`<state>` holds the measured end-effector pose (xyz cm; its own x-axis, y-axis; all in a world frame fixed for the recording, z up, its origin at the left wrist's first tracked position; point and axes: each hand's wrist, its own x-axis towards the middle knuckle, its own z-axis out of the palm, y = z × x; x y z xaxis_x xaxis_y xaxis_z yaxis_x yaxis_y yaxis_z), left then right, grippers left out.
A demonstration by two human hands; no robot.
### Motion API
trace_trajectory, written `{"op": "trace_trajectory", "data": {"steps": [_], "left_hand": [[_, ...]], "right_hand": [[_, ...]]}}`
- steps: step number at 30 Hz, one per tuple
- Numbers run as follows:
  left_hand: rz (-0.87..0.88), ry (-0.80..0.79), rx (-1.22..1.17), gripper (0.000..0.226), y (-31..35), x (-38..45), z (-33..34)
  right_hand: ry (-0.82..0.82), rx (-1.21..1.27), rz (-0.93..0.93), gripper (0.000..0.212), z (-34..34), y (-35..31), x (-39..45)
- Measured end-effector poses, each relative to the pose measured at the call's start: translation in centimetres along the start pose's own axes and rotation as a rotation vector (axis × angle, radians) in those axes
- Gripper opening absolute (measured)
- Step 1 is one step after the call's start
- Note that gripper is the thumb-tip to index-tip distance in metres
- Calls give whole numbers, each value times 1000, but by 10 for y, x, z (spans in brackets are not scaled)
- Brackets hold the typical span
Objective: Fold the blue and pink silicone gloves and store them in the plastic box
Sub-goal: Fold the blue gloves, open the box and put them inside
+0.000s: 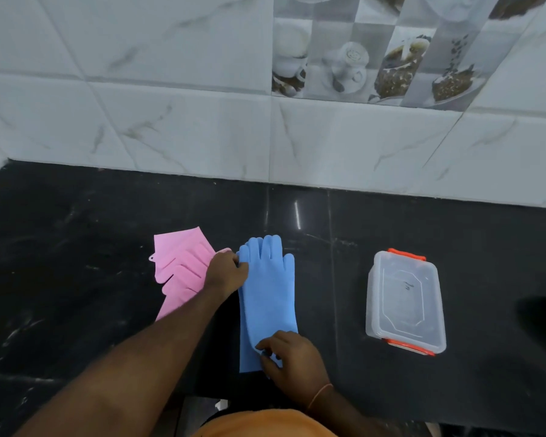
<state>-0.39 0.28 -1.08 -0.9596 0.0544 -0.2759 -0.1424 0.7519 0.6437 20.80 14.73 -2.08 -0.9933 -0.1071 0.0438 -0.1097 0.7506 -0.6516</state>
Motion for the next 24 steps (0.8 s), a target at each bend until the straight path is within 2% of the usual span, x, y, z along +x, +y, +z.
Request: {"op": "trace_trajectory", "data": {"steps": [6,9,11,13,14,17,24], "left_hand": [[-38,-34,-60,30,-4,1,-4],[-27,-48,-55,20,-7,2,-6],[-26,-69,-73,3,-8,1,-7],[-51,-90,-74,44,-8,3,-8],[-72,-96,-79,51,-6,3,-9],[-58,-82,-45,22,-7,5,-11],[-44,-33,-40,21,-12,10,-12]], "right_hand": [[-44,-129,-50,22,10,-1,2],[-55,-178,-50,20,11,1,1],[-74,-190,-39,22,12,3,-1],[-97,-200,-34,25,12,4,-2],[-106,-201,-41,26,12,4,-2],[-124,-190,-75,28,12,3,1],[-175,-185,-174,31,15,1,11]]}}
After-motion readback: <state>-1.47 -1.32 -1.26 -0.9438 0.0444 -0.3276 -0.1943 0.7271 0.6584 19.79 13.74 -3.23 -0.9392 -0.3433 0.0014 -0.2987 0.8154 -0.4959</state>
